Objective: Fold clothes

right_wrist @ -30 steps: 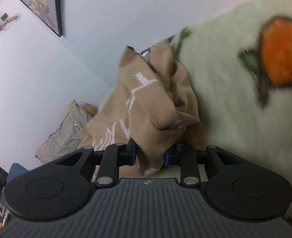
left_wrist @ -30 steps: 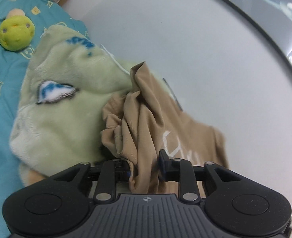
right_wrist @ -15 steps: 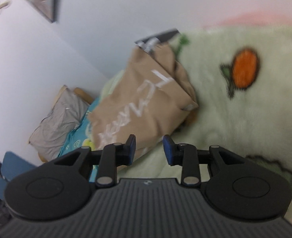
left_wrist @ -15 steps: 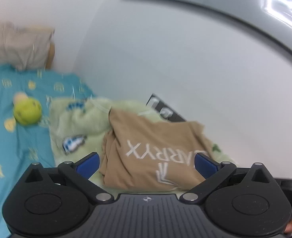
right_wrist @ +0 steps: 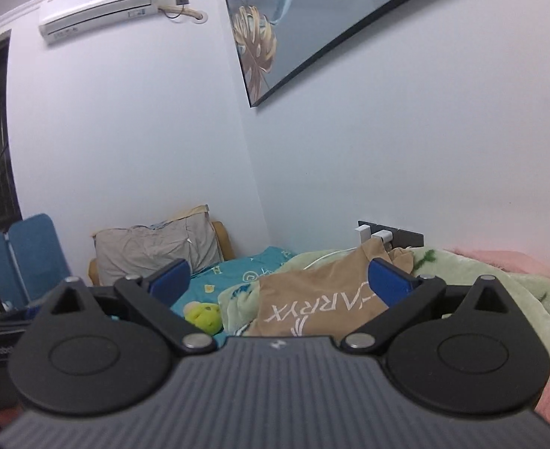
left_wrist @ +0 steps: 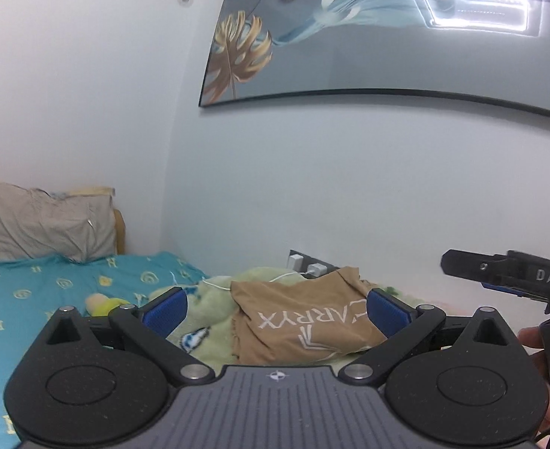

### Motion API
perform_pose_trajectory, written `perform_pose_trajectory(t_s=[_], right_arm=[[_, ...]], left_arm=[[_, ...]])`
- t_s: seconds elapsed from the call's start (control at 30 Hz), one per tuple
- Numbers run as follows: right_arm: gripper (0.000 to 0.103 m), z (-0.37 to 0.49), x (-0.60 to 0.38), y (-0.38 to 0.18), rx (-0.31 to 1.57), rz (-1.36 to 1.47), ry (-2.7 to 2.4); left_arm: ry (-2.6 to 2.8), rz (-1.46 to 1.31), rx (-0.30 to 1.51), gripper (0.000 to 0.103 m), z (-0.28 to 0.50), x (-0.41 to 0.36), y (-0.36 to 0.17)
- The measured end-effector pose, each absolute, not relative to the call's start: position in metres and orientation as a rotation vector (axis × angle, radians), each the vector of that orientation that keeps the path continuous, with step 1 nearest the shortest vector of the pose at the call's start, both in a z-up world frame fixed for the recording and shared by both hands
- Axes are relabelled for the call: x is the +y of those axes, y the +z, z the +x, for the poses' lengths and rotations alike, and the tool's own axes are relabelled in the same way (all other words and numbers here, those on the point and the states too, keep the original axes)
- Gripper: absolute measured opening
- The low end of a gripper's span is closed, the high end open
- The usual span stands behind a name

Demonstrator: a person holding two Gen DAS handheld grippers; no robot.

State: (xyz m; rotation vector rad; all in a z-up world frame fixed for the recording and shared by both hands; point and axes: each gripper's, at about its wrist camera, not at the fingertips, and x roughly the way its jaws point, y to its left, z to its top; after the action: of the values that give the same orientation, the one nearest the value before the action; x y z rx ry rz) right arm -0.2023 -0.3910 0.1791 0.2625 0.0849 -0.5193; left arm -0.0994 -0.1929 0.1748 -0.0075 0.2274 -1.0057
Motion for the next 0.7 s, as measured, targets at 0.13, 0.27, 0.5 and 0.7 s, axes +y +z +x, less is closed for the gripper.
perform_pose_trajectory(t_s=[0.13,0.27,0.5,0.7], right_arm=[[0.103,-0.199,-0.379,0.164,0.091,0.207,-0.526],[0.103,-0.194,-0.372,0.152,0.084,0.159,-0.549],[0.103,-0.186,-0.37,0.137,0.083,0.129,-0.589],[0.103,-0.175,-0.372,0.127,0.104,0.128,-0.593]], left_arm=[[-0.977,0.022,0.186,0.103,-0.113,-0.189,0.16],[-0.958,0.032,0.177,0.103,-0.114,-0.192,0.145],[-0.943,0.041,0.171,0.103,-0.109,-0.2,0.128],[-0.937,0.052,0.177,0.103,-0.105,-0.206,0.119]])
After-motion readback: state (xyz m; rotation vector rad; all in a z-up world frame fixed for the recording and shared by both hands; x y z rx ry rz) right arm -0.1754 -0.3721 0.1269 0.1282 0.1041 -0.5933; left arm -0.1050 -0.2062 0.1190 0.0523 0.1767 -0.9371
